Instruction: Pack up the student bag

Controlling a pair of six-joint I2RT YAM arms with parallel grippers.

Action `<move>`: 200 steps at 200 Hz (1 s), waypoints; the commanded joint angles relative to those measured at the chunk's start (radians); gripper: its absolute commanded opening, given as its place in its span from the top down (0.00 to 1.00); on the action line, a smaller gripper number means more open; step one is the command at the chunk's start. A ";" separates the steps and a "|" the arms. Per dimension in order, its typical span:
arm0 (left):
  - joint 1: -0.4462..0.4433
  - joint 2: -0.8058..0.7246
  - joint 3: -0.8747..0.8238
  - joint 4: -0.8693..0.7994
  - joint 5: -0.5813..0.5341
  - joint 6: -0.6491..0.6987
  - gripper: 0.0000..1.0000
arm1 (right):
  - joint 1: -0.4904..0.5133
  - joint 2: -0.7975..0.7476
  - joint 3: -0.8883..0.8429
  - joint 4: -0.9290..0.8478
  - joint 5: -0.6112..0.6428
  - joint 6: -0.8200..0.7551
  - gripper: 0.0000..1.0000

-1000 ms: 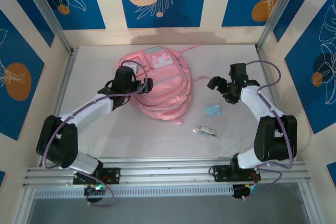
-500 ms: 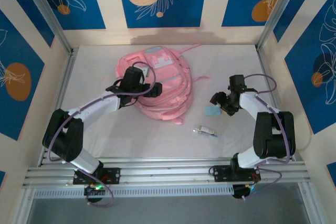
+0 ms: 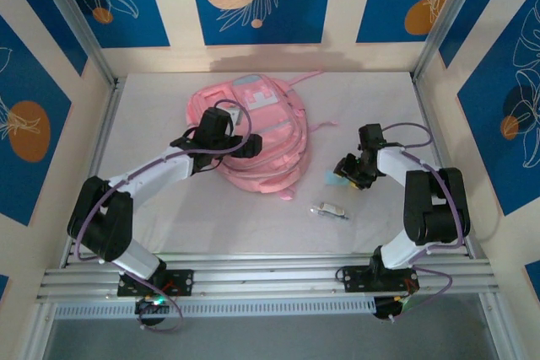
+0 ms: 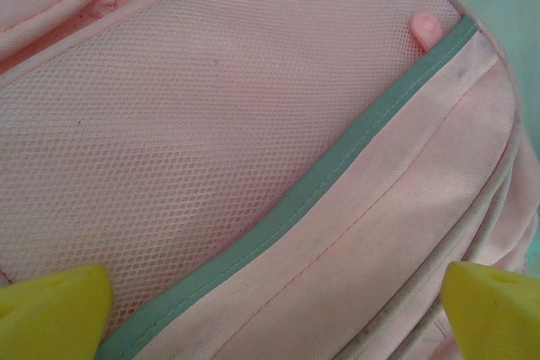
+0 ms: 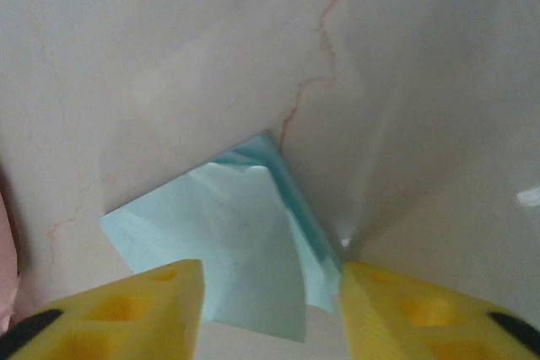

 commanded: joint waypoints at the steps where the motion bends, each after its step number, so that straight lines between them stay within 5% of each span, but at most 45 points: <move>1: -0.009 -0.031 0.010 -0.019 0.030 0.011 0.03 | 0.008 0.010 -0.015 -0.009 0.010 0.009 0.61; 34: -0.016 -0.027 0.013 -0.018 0.047 0.022 0.05 | 0.003 -0.004 -0.017 -0.001 0.012 -0.008 0.82; 77: -0.034 -0.025 0.020 -0.028 0.046 0.036 0.04 | -0.001 -0.009 -0.023 0.024 0.002 -0.012 0.87; 102: -0.039 -0.033 0.012 -0.025 0.051 0.034 0.05 | -0.008 -0.028 -0.025 0.032 -0.007 -0.019 1.00; 147: -0.070 -0.012 0.056 -0.078 0.057 0.115 0.06 | -0.023 -0.111 -0.007 0.019 -0.069 -0.045 1.00; 200: -0.182 0.077 0.197 -0.238 -0.022 0.402 0.07 | -0.048 -0.241 0.071 -0.073 -0.090 -0.087 1.00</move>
